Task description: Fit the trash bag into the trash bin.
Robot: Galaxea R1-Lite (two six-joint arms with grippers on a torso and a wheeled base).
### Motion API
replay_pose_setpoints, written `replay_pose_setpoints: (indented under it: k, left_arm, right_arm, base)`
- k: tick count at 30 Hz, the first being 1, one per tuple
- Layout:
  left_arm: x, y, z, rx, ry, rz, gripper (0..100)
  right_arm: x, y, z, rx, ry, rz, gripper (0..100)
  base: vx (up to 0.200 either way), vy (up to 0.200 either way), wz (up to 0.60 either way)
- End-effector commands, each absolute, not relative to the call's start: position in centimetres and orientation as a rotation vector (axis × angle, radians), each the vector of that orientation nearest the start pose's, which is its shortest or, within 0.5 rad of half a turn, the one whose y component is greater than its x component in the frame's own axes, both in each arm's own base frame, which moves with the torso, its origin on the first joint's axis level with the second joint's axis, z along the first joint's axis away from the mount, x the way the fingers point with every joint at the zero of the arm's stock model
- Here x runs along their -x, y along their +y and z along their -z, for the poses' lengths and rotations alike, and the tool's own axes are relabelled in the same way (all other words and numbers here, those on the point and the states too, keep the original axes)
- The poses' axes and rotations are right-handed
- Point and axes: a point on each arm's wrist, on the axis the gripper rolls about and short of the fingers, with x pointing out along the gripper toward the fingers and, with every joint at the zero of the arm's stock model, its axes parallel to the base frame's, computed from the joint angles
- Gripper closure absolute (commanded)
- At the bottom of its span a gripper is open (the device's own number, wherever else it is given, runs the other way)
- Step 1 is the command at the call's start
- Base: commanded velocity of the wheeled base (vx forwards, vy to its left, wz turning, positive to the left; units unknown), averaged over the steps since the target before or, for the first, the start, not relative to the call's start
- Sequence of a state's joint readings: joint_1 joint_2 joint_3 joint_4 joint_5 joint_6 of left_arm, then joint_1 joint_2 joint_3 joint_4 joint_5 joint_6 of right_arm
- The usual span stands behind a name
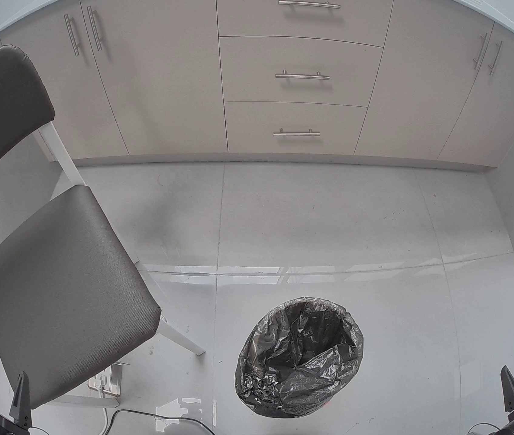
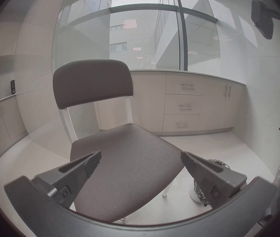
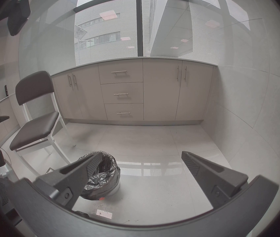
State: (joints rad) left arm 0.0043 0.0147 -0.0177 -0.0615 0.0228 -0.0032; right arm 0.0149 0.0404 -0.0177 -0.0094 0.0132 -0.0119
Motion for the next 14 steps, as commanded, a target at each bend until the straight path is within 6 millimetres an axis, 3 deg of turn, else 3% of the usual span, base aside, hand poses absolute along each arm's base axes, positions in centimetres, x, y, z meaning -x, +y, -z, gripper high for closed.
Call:
replay_pose_setpoints:
  k: [1,14]
  left_arm:
    - [2.30,0.05,-8.22,0.010,-0.066,-0.033,0]
    - [2.31,0.12,-8.22,0.035,-0.067,-0.062,0]
  right_arm:
    - [2.17,0.01,-7.72,0.008,0.005,-0.015,0]
    - [2.26,0.01,-7.60,0.006,-0.002,-0.006,0]
  base:
    - [0.000,0.000,0.00]
    - [0.000,0.000,0.00]
